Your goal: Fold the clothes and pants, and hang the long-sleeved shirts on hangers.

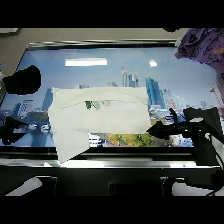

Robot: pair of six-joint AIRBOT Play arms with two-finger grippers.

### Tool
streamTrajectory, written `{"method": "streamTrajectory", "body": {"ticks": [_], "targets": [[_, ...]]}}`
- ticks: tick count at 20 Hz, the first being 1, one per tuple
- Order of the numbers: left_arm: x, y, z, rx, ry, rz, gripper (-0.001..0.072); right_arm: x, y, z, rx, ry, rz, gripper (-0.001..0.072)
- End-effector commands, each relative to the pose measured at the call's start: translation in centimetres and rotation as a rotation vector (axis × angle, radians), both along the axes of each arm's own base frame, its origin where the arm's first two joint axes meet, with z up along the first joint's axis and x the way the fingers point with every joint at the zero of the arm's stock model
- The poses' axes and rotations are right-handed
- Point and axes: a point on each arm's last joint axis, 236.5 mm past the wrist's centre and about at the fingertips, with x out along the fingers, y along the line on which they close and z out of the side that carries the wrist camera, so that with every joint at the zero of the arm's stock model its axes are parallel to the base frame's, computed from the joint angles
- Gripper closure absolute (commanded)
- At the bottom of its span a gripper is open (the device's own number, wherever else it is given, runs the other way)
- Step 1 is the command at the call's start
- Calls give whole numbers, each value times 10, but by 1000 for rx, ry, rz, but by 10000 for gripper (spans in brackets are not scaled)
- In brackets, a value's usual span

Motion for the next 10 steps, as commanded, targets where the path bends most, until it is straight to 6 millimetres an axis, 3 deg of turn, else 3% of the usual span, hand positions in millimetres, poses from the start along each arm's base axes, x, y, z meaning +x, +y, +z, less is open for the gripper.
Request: {"method": "streamTrajectory", "body": {"ticks": [1,2,4,6,10], "targets": [[1,3,-1,34,-24,-36,184,-2,14,-8,-41,-10,48,602],[1,3,0,46,-34,-55,184,0,16,-9,-54,-16,48,679],[0,3,-3,72,-54,-101,185,6,13,-8,-77,-22,12,680],[-5,-2,-18,82,-52,-117,185,10,9,0,-102,-49,4,680],[-16,-45,-53,40,-75,-210,185,12,4,25,-137,-96,-4,680]]}}
